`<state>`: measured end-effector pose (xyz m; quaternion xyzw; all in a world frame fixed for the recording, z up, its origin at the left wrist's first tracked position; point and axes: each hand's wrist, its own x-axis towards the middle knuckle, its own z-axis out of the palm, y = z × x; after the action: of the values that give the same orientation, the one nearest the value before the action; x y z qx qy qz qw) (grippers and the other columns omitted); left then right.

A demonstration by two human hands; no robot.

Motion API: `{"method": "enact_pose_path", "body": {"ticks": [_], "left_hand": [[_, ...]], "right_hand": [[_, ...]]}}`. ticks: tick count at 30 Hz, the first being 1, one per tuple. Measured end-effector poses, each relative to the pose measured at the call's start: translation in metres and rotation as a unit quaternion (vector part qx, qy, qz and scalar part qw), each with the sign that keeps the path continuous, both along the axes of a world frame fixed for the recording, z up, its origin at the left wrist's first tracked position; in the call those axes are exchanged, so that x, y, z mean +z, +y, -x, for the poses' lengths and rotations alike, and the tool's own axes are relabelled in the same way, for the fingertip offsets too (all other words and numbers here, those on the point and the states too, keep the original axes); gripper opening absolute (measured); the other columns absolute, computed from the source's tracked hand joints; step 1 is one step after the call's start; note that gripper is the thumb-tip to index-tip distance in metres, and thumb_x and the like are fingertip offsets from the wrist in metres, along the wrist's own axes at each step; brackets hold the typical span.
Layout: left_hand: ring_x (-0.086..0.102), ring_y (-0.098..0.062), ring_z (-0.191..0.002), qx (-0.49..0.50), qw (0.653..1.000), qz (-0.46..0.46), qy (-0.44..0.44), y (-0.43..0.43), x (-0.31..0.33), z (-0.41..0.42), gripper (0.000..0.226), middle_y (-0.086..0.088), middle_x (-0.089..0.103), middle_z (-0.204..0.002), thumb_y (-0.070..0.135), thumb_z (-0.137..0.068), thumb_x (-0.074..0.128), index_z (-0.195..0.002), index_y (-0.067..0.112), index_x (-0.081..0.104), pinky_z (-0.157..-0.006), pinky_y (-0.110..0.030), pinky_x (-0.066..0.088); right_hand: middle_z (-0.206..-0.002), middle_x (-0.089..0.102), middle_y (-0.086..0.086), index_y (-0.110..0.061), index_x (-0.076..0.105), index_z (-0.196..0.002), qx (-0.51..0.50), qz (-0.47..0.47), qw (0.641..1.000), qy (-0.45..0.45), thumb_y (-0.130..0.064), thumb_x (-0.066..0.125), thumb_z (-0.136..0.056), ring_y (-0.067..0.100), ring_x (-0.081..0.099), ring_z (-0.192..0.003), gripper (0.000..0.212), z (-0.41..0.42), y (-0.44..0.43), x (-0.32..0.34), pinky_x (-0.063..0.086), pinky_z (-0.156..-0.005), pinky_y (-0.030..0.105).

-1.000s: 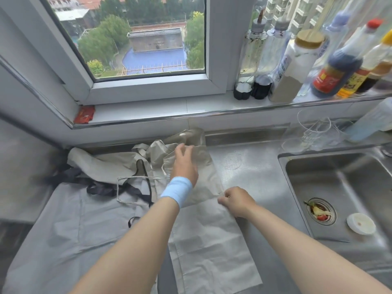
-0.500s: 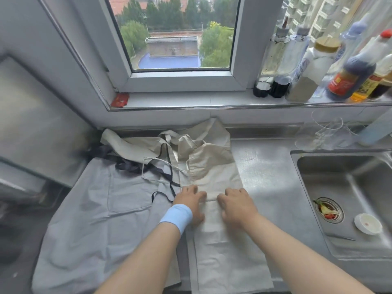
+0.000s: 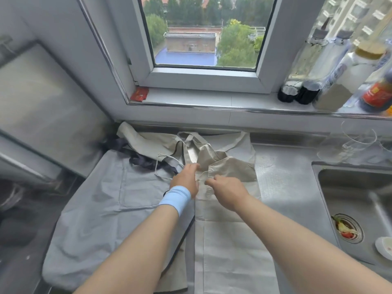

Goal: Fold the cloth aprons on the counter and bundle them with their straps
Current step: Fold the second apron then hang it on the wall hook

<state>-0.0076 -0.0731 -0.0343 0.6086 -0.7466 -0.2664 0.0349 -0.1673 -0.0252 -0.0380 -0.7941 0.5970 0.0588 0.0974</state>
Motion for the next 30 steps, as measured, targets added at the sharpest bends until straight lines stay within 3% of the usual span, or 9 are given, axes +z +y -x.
{"method": "enact_pose_path", "body": {"ticks": [5,11,17,20,22,24,26,28,30], "left_hand": [[0.058,-0.015,-0.115,-0.065,0.992,-0.081,-0.077,-0.019,-0.005,0.005,0.042,0.015,0.061,-0.124,0.022,-0.088,0.052,-0.126,0.039,0.053,-0.096,-0.034,0.046],[0.063,-0.023,-0.102,-0.074,0.978,-0.143,-0.131,-0.023,-0.006,-0.008,0.017,0.001,0.069,-0.105,0.035,-0.085,0.059,-0.1,0.03,0.066,-0.085,-0.031,0.049],[0.061,-0.017,-0.095,0.11,0.992,-0.048,0.043,-0.02,0.008,-0.05,0.011,0.008,0.068,-0.095,0.035,-0.088,0.06,-0.091,0.03,0.07,-0.085,-0.029,0.047],[0.043,-0.009,-0.107,0.114,0.991,0.069,0.026,-0.009,0.017,-0.054,0.012,0.019,0.053,-0.105,0.042,-0.085,0.067,-0.089,0.033,0.073,-0.097,-0.028,0.029],[0.047,-0.01,-0.103,0.128,0.983,0.044,0.124,-0.002,0.021,-0.044,0.012,0.014,0.057,-0.105,0.035,-0.085,0.07,-0.091,0.024,0.074,-0.093,-0.023,0.035],[0.061,-0.016,-0.083,0.186,0.926,-0.102,0.312,0.01,0.029,-0.026,0.014,-0.002,0.065,-0.096,0.02,-0.093,0.063,-0.096,0.01,0.073,-0.074,-0.018,0.047],[0.067,-0.019,-0.069,0.252,0.814,-0.256,0.456,0.025,0.035,0.0,0.014,-0.011,0.066,-0.091,0.01,-0.098,0.053,-0.1,0.004,0.066,-0.058,-0.02,0.052],[0.065,-0.018,-0.073,0.286,0.726,-0.353,0.516,0.041,0.03,0.024,0.016,-0.008,0.064,-0.089,0.012,-0.101,0.048,-0.106,0.008,0.063,-0.057,-0.023,0.055],[0.059,-0.016,-0.073,0.273,0.706,-0.407,0.511,0.053,0.02,0.036,0.018,-0.006,0.062,-0.086,0.012,-0.101,0.047,-0.107,0.011,0.064,-0.055,-0.022,0.053]], "right_hand": [[-0.111,0.06,0.008,-0.036,0.033,-0.148,0.071,-0.02,0.995,0.069,-0.005,0.043,-0.095,0.032,0.065,-0.095,0.062,-0.004,-0.02,-0.005,0.035,-0.061,0.035],[-0.107,0.067,0.004,-0.017,0.05,-0.116,0.08,-0.038,0.987,0.135,-0.005,0.057,-0.086,0.029,0.068,-0.09,0.032,0.005,-0.037,-0.007,0.03,-0.049,0.031],[-0.1,0.067,0.003,-0.017,0.051,-0.11,0.017,-0.01,0.996,0.088,0.001,0.046,-0.087,0.029,0.066,-0.092,0.03,0.014,-0.04,0.007,0.033,-0.057,0.034],[-0.099,0.067,0.003,-0.019,0.049,-0.106,-0.025,0.005,1.0,0.01,-0.006,0.043,-0.089,0.029,0.064,-0.088,0.022,0.016,-0.035,0.012,0.035,-0.056,0.034],[-0.099,0.066,0.002,-0.021,0.047,-0.105,-0.05,0.024,0.998,-0.043,-0.013,0.043,-0.09,0.031,0.064,-0.089,0.018,0.019,-0.032,0.016,0.041,-0.059,0.035],[-0.097,0.065,0.0,-0.023,0.046,-0.101,-0.072,0.051,0.992,-0.085,-0.016,0.044,-0.088,0.032,0.064,-0.089,0.015,0.022,-0.023,0.023,0.047,-0.064,0.038],[-0.095,0.066,0.0,-0.023,0.046,-0.098,-0.095,0.092,0.983,-0.129,-0.016,0.046,-0.086,0.034,0.063,-0.085,0.014,0.024,-0.014,0.029,0.045,-0.063,0.037],[-0.093,0.067,0.0,-0.022,0.053,-0.102,-0.121,0.129,0.972,-0.157,-0.017,0.049,-0.085,0.034,0.063,-0.082,0.018,0.028,-0.008,0.034,0.043,-0.062,0.034],[-0.09,0.067,-0.003,-0.023,0.057,-0.098,-0.134,0.146,0.967,-0.162,-0.022,0.05,-0.085,0.033,0.063,-0.08,0.015,0.033,-0.005,0.038,0.045,-0.062,0.034]]}}
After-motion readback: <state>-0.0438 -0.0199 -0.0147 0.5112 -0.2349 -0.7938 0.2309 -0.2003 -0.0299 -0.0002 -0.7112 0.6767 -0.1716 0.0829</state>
